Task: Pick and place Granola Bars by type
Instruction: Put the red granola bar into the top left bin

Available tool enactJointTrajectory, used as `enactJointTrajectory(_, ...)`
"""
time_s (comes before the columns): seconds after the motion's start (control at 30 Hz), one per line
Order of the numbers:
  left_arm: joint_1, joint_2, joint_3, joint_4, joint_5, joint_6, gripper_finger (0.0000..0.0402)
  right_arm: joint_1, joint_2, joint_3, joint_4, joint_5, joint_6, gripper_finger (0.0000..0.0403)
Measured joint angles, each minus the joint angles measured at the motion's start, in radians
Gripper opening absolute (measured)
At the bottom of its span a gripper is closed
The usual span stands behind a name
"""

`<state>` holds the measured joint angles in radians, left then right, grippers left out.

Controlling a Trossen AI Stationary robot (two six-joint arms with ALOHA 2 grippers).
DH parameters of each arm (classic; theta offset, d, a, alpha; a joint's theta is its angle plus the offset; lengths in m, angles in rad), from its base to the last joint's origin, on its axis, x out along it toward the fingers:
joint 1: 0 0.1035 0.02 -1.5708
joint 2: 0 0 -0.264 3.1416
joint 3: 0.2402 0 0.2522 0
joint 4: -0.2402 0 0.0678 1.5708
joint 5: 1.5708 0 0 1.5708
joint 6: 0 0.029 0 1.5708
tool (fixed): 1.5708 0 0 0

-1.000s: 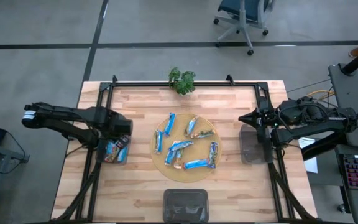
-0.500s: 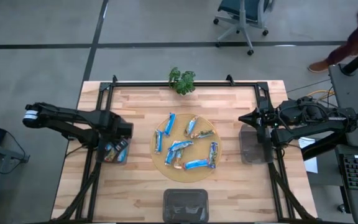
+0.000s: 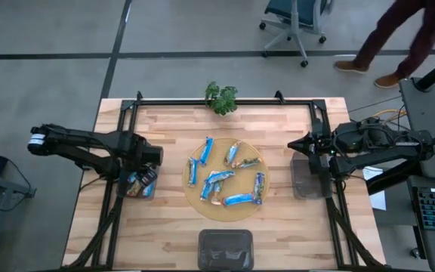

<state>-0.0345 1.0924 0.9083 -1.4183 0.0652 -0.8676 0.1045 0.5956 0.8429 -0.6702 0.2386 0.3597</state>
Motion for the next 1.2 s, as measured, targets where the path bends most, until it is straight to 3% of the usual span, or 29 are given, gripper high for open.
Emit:
enactJointTrajectory(0.13, -0.001, 0.0, 0.079, 0.059, -0.031, 0.044, 0.0089, 0.0, 0.017, 0.0, 0.01, 0.0, 0.0, 0.0009)
enactJointTrajectory(0.4, -0.007, -0.004, 0.227, 0.331, -0.172, 0.174, 0.0006, 0.0, 0.047, 0.0, 0.068, -0.002, -0.002, 0.0009)
enactJointTrajectory(0.6, -0.021, -0.015, 0.301, 0.487, -0.276, 0.299, 0.0, 0.0, 0.073, 0.0, 0.141, -0.011, -0.004, 0.0009)
enactJointTrajectory(0.8, -0.052, -0.065, 0.282, 0.7, -0.265, 0.397, 0.0, 0.0, 0.118, 0.0, 0.247, -0.077, -0.004, 0.0009)
enactJointTrajectory(0.93, -0.081, -0.1, 0.268, 0.739, -0.265, 0.411, 0.0, 0.0, 0.175, 0.0, 0.285, -0.13, 0.015, 0.0012)
enactJointTrajectory(1.2, -0.092, -0.151, 0.253, 0.726, -0.265, 0.392, 0.0, 0.001, 0.326, 0.01, 0.284, -0.343, 0.109, 0.0092)
